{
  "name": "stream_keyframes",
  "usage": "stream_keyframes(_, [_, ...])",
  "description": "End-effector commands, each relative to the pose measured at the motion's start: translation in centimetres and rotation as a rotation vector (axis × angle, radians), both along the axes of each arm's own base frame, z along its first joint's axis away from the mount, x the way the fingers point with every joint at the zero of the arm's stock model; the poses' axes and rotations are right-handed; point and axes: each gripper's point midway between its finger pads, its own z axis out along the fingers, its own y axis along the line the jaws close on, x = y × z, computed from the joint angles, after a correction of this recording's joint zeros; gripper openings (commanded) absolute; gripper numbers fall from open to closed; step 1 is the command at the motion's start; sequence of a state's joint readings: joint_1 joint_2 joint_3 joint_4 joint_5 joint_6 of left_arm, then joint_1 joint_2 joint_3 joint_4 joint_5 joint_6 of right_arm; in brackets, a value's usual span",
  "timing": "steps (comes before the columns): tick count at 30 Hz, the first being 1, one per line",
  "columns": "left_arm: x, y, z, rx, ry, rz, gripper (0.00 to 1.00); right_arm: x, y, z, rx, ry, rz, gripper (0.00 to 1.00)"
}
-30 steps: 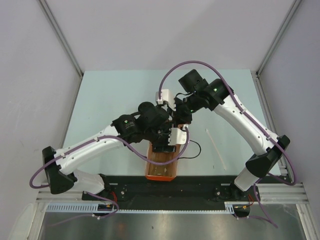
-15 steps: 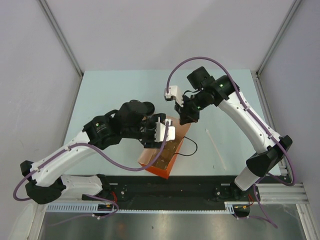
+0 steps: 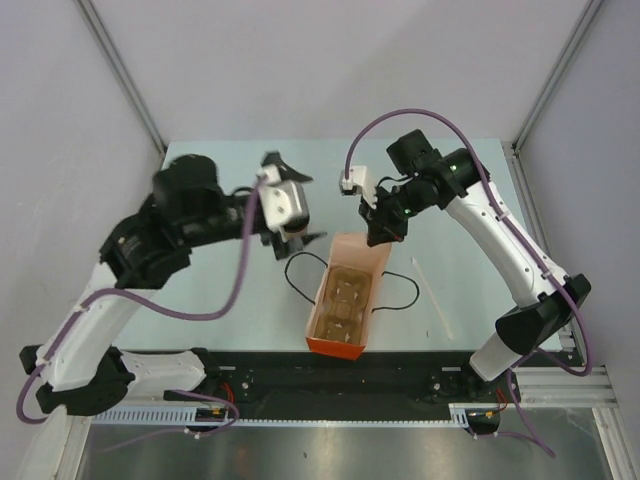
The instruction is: Pack the takeout coffee
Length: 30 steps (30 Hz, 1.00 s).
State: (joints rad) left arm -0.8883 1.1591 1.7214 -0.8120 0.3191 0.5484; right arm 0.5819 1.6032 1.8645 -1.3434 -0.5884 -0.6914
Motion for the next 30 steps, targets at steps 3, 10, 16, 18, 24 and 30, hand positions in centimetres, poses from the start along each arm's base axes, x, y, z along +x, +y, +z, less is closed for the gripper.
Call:
stream_keyframes(3, [7.2,5.1,5.5,-0.229,0.072,0.355,0.96,-2.5,-2.3,0.6,-0.022,0.042,-0.008,0.0])
stream_keyframes(10, [15.9,9.3,-3.8,-0.166,0.365,0.721,0.99,-0.9,-3.9,0.6,-0.025,0.026,-0.092,0.0])
stream_keyframes(16, [20.9,12.4,-10.8,-0.206,0.553,0.958,0.99,0.6,-5.1,0.8,-0.031,-0.003,-0.149,0.0])
stream_keyframes(18, [21.9,12.7,-14.3,-0.182,0.617,1.031,0.99,1.0,-5.4,1.0,-0.029,-0.009,-0.162,0.0])
stream_keyframes(24, [23.4,11.9,-21.8,-0.095,0.777,1.097,0.99,1.0,-5.4,0.3,-0.028,0.026,-0.176,0.0])
stream_keyframes(30, [23.1,9.4,-25.5,-0.095,0.899,0.997,1.0,1.1,-5.3,-0.2,-0.031,0.04,-0.177,0.0])
